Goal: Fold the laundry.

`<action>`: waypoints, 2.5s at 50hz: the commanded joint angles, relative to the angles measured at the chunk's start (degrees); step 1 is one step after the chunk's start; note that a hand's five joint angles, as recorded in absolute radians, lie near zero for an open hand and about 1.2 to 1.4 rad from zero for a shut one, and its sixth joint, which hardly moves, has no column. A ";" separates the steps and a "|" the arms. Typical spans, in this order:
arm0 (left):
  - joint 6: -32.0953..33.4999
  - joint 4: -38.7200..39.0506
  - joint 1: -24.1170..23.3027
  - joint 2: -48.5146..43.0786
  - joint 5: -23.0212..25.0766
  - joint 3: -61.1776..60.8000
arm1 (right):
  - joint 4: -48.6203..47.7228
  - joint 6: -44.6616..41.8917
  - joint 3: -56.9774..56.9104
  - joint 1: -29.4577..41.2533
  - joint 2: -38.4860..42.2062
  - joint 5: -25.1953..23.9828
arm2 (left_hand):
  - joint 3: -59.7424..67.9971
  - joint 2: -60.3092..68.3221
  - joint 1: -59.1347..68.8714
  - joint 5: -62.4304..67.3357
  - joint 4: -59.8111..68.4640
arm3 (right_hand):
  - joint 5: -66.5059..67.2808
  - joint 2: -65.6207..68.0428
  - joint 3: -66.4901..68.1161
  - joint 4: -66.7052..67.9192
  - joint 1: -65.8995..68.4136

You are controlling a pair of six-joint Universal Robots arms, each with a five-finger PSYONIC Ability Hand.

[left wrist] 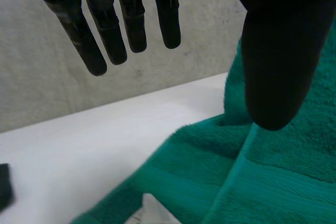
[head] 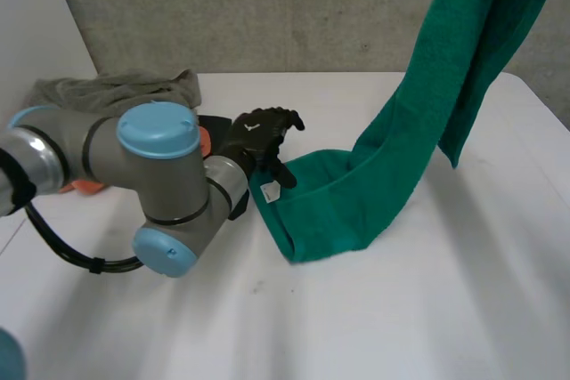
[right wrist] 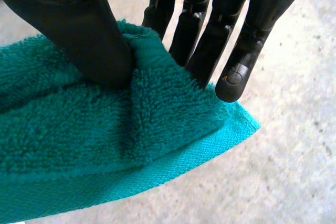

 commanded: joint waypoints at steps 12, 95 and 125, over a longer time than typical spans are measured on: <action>-0.18 -3.40 -5.19 -10.25 3.10 7.79 | 3.73 1.74 -1.67 2.90 -11.65 -1.65 | 6.29 6.53 5.98 7.17 7.02 | 13.47 12.64 12.11 11.90 23.24; 31.02 19.45 5.09 19.80 -9.55 -35.63 | 4.33 -13.04 26.11 -21.09 13.05 -21.34 | 55.72 55.97 55.42 56.61 56.45 | -54.60 -55.43 -55.96 -56.17 -44.83; 31.02 7.41 0.53 25.43 -9.46 -19.82 | 19.38 15.35 21.87 -7.92 15.08 -4.29 | 55.72 55.97 55.42 56.61 56.45 | -54.42 -55.25 -55.79 -56.00 -44.65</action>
